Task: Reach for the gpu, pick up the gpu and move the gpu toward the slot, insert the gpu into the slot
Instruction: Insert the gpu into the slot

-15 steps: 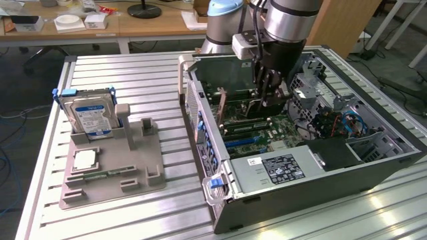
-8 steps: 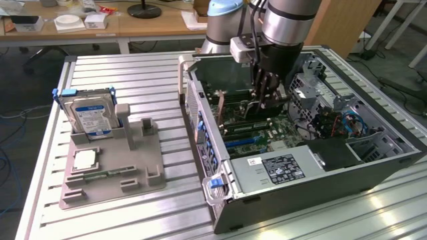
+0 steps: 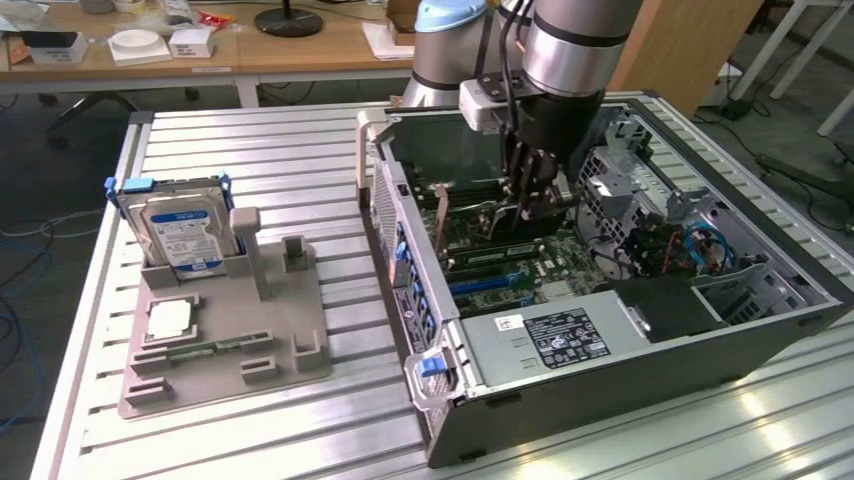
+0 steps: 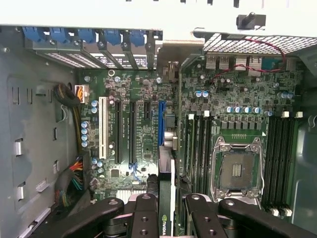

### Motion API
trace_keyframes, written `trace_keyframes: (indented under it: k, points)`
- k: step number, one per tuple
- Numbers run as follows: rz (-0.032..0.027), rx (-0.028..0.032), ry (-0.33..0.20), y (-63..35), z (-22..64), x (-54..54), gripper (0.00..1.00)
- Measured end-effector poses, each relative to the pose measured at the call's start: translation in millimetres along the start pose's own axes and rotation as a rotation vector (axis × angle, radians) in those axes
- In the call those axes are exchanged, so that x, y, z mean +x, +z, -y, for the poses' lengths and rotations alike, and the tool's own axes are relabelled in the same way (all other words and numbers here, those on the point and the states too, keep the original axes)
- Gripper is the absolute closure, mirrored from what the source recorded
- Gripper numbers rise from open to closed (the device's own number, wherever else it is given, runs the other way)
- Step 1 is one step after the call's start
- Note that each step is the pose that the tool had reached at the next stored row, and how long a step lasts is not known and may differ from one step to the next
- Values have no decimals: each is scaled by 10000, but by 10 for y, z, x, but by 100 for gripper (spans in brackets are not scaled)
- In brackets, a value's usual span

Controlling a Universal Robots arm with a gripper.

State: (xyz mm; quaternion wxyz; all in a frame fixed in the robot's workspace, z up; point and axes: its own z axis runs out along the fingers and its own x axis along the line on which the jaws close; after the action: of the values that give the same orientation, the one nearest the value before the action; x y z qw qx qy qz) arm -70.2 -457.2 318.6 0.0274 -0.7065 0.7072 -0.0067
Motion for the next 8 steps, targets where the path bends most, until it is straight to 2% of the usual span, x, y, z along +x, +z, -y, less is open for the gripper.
trace_keyframes:
  k: [8]
  points:
    - [4,4,1,3,-1,17,74]
